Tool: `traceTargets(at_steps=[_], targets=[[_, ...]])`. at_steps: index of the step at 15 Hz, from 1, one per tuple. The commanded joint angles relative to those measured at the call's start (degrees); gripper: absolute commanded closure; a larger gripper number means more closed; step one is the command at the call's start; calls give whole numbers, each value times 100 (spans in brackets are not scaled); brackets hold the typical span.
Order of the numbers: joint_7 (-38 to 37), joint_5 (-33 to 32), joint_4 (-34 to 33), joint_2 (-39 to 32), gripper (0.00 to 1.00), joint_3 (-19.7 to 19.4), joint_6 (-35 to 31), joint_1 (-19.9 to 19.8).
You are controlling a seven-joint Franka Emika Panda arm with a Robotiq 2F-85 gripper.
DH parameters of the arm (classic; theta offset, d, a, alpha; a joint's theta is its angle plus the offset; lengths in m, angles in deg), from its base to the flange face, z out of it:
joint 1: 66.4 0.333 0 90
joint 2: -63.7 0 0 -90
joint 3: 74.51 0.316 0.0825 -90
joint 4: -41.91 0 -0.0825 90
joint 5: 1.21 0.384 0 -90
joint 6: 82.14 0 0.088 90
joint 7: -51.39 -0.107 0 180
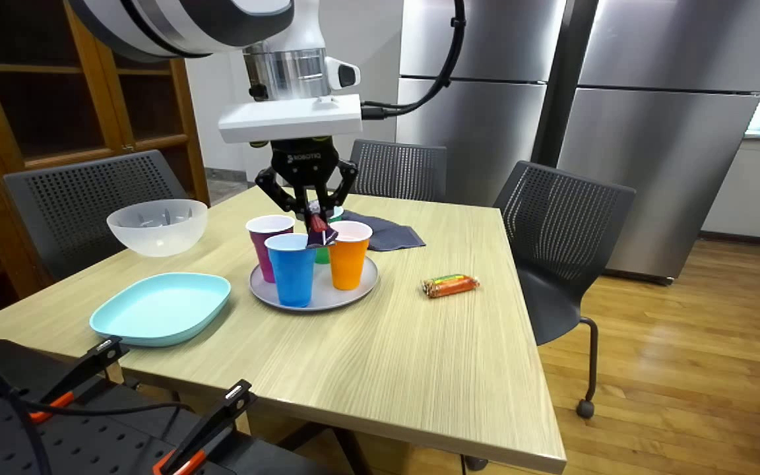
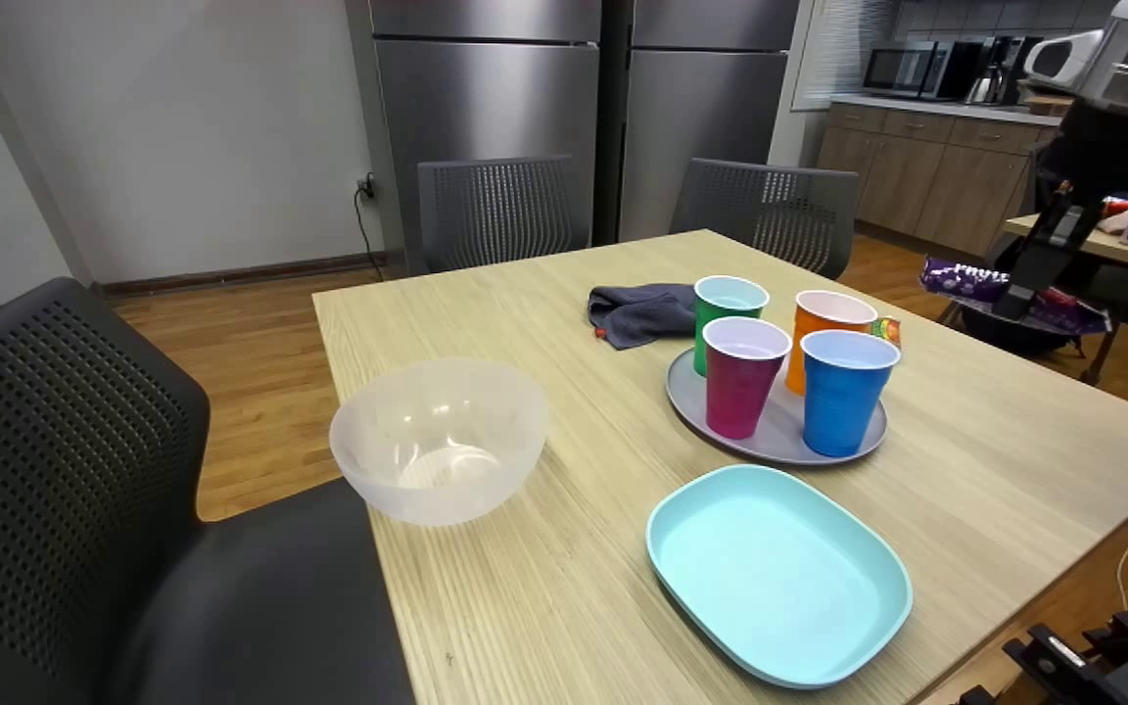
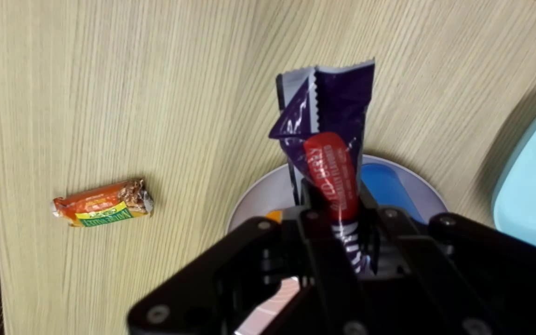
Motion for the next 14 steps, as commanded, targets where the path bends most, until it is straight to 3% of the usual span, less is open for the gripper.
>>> traceTargets(at_steps=[1, 14], targets=[[-539, -293, -15, 247, 95, 142, 335, 259], [-915, -154, -18, 76, 95, 550, 658, 1191]])
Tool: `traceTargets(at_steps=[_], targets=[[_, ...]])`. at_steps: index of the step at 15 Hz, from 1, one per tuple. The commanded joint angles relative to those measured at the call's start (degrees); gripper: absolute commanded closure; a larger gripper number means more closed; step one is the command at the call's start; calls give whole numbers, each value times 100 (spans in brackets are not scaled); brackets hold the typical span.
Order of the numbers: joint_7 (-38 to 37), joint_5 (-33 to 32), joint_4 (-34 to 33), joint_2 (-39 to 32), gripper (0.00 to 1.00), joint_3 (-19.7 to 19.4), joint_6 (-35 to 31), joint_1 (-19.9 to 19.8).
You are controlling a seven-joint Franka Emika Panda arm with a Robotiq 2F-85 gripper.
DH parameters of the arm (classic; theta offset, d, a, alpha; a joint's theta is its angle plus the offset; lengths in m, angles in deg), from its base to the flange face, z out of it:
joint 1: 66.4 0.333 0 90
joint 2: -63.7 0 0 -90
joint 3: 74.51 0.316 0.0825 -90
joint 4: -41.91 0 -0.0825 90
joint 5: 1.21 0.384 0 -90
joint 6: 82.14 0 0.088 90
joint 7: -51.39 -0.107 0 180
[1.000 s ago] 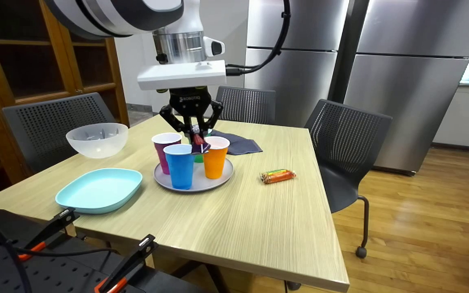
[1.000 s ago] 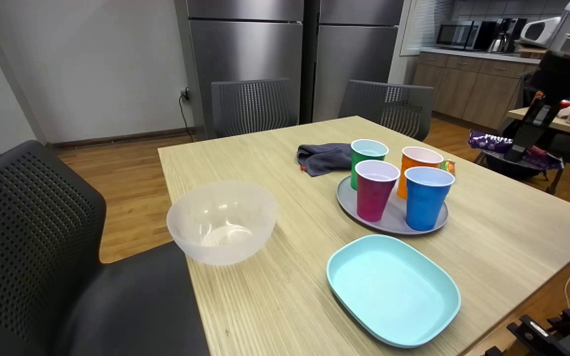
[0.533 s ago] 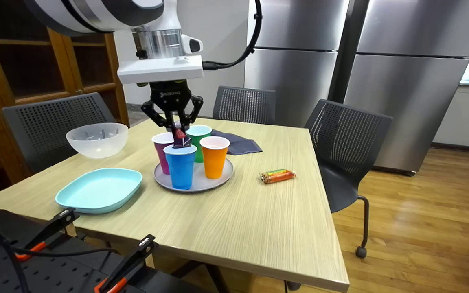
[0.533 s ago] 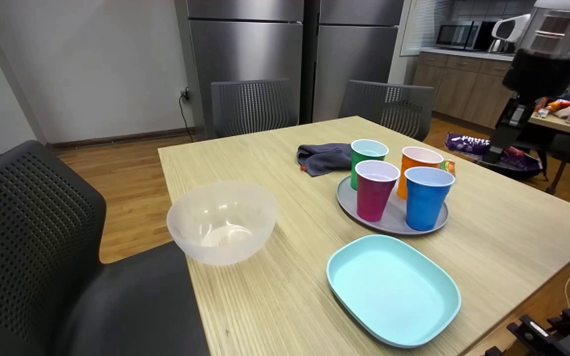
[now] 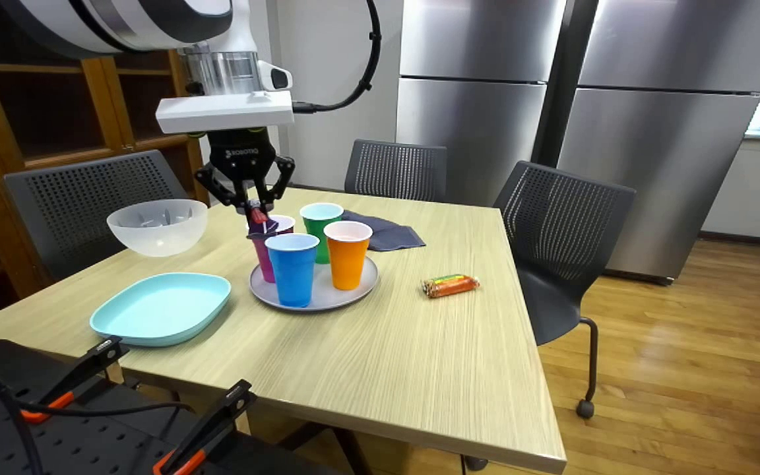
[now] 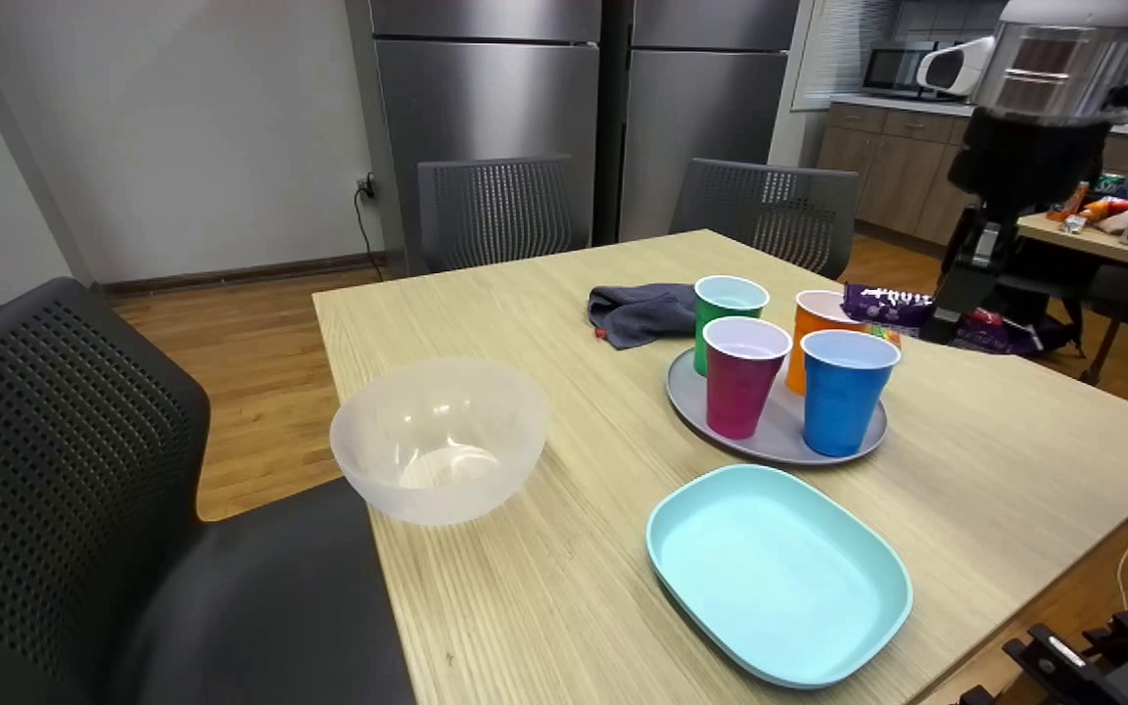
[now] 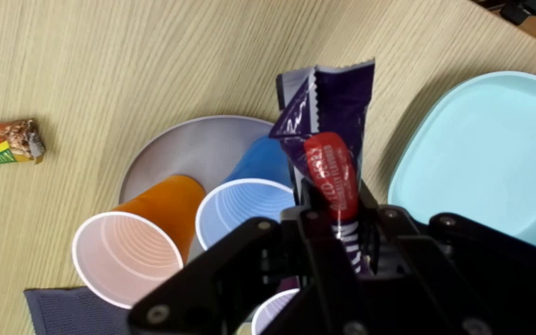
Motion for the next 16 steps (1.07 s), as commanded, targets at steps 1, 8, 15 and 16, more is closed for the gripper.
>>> traceTargets(at_steps=[1, 8, 15, 16], targets=[[-304, -17, -7, 38, 95, 192, 221, 190], [-703, 208, 9, -329, 95, 579, 154, 665], [-689, 917, 11, -946, 95, 1028, -56, 1134], [-635, 1014, 11, -1021, 95, 1085, -73, 1166]])
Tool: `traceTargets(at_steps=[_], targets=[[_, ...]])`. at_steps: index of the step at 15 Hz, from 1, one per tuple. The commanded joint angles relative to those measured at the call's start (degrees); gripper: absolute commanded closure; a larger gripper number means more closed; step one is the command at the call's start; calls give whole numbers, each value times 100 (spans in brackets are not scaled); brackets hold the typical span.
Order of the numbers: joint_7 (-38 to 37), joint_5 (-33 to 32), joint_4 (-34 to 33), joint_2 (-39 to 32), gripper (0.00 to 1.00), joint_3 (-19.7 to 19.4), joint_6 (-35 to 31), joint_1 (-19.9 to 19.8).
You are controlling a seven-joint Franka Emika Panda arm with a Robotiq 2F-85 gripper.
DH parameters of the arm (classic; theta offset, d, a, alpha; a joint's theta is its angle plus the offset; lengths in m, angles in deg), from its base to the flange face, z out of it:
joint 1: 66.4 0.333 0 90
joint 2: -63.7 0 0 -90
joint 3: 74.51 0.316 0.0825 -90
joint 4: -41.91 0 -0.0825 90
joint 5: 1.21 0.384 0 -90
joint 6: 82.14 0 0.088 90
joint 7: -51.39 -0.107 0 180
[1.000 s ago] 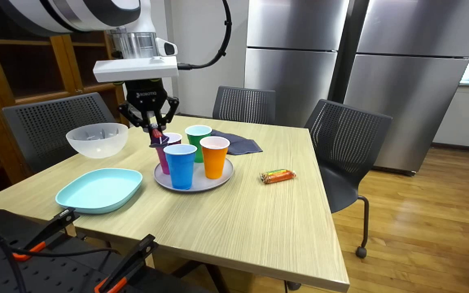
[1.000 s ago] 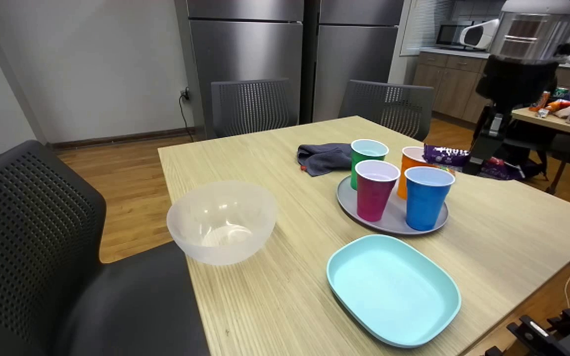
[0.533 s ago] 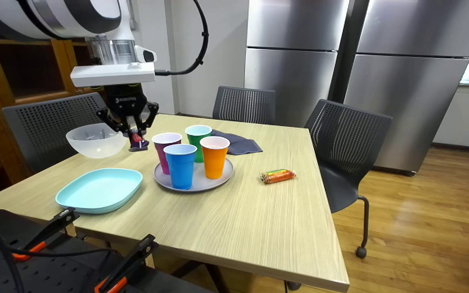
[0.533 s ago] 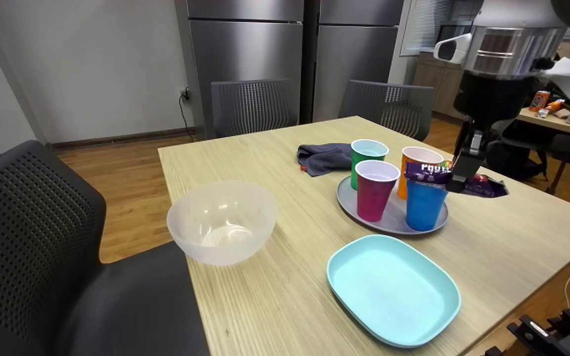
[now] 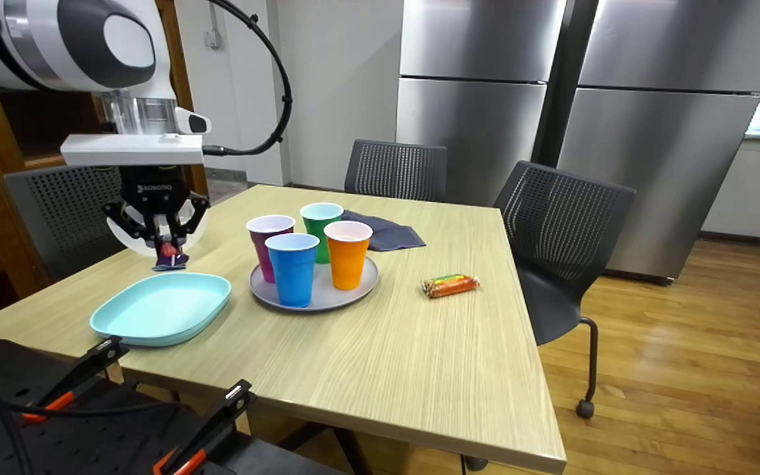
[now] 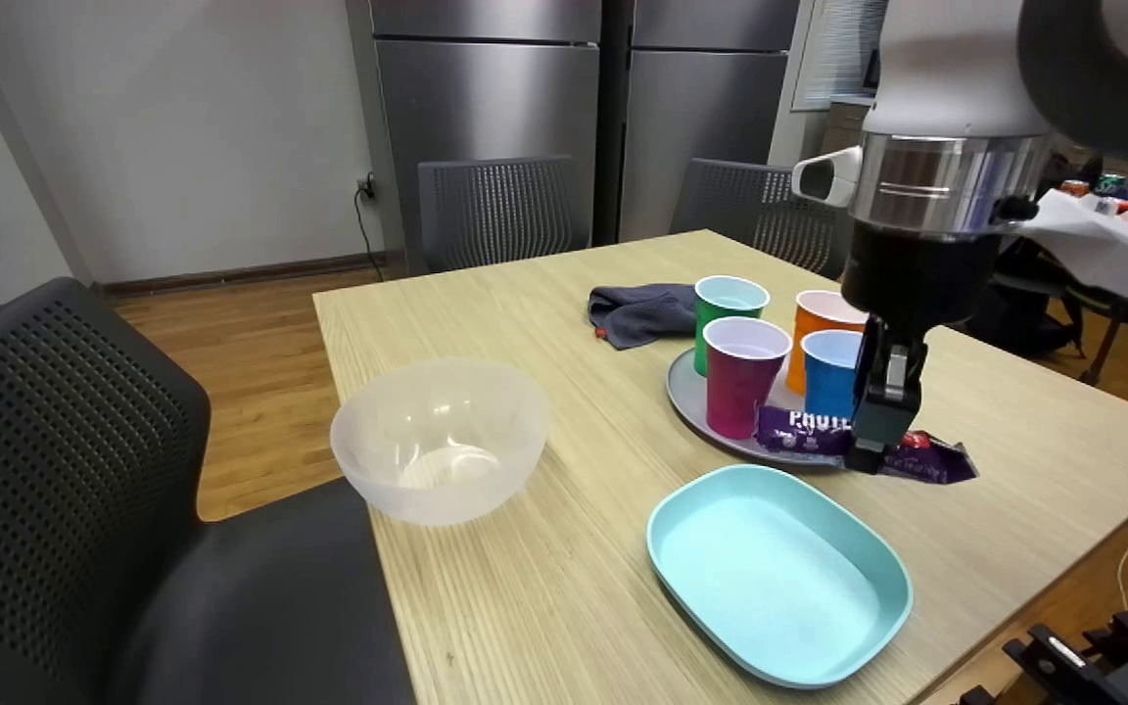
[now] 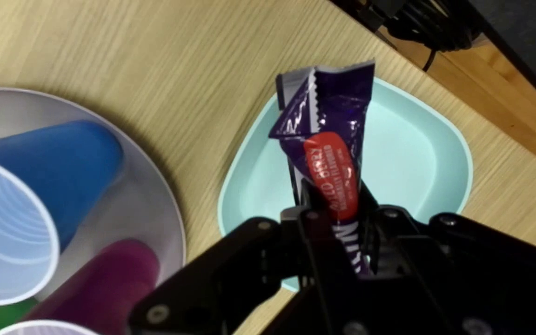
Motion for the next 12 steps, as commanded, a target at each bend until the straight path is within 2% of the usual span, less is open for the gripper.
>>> traceTargets(at_steps=[1, 8, 12], targets=[[-87, 311, -4, -295, 95, 286, -169, 118], [-72, 974, -4, -1033, 95, 725, -853, 43], [-211, 936, -108, -1547, 95, 877, -1352, -94]])
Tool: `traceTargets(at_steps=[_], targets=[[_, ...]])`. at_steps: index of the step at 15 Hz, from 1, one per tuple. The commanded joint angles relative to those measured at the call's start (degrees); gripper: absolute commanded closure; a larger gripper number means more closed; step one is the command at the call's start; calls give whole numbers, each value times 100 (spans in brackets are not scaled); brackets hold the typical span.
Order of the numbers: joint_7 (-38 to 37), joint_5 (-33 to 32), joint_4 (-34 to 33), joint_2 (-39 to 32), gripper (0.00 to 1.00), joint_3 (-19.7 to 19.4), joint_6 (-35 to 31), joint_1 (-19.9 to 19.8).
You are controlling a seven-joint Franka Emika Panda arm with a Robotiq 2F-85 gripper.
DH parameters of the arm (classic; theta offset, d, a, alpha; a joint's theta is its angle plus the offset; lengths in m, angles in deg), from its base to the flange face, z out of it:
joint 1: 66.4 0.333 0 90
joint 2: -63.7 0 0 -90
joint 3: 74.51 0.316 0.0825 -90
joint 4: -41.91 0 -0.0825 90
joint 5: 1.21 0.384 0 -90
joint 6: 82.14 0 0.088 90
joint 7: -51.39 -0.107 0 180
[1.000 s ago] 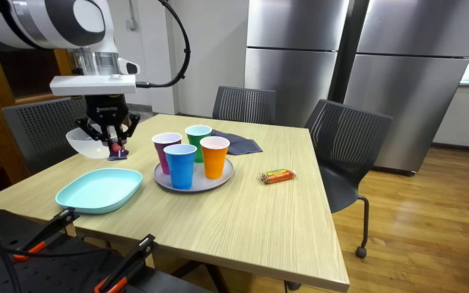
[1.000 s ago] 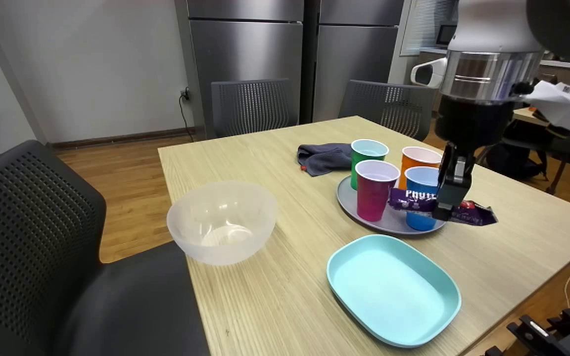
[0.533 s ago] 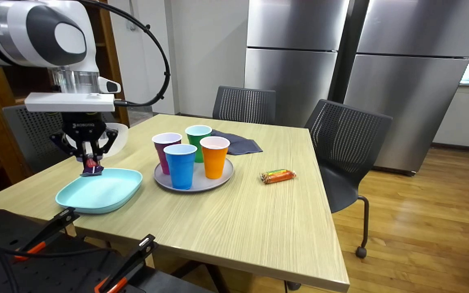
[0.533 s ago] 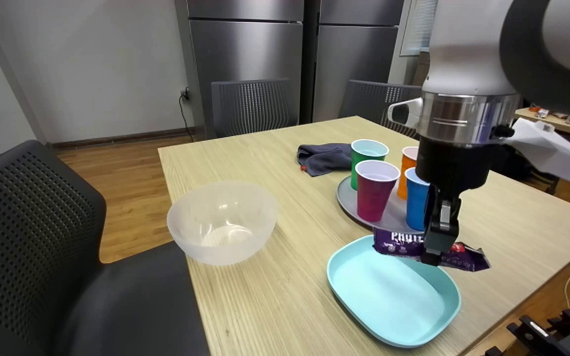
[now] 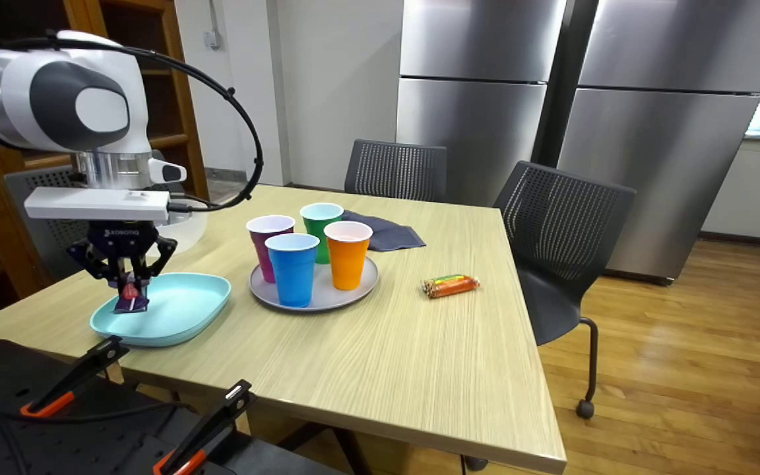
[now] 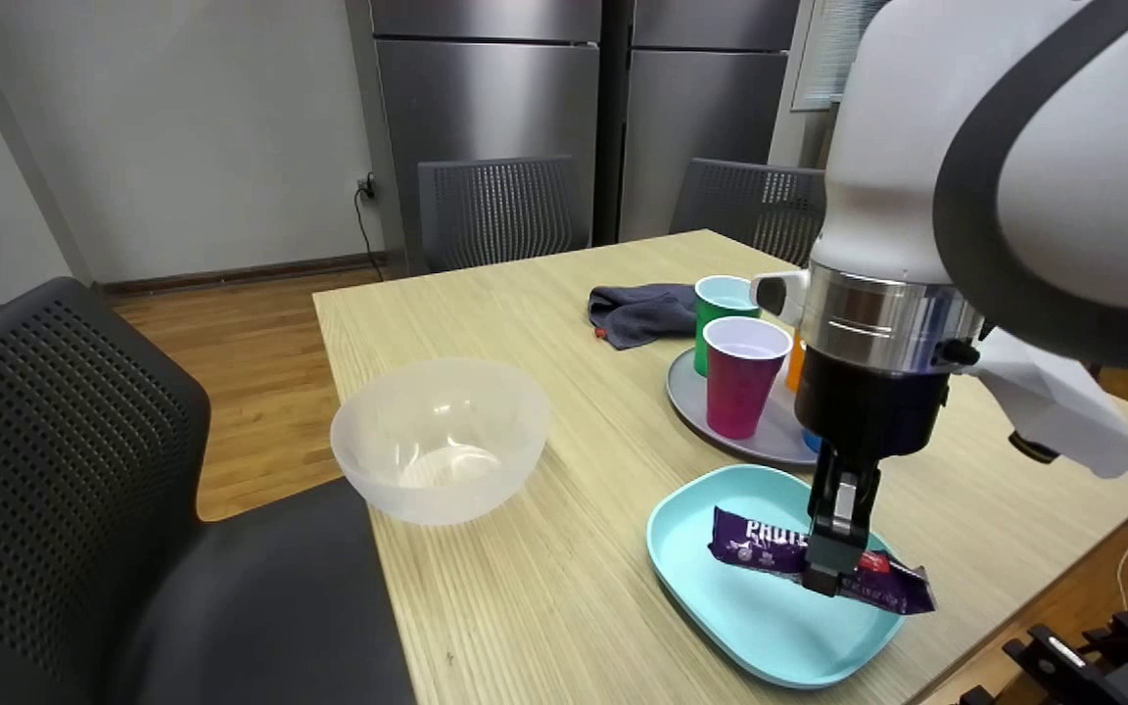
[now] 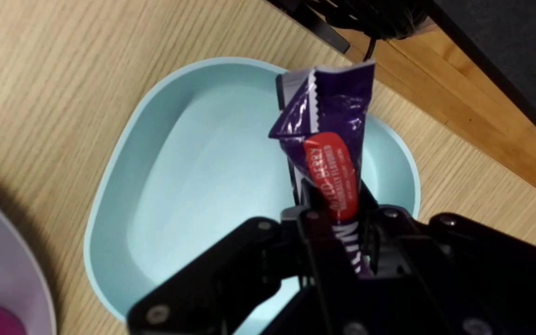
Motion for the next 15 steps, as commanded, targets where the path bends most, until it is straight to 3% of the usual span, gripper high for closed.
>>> traceTargets(at_steps=[1, 5, 6, 10, 14, 15], targets=[[-231, -44, -111, -426, 95, 262, -415, -245], [-389, -285, -94, -622, 95, 306, -722, -347], [-383, -343, -75, -642, 63, 326, -797, -376], [-473, -686, 8, -634, 34, 314, -1066, -395], [-643, -982, 142, -332, 3, 212, -935, -310], [-734, -1061, 186, -227, 0, 160, -932, -241]])
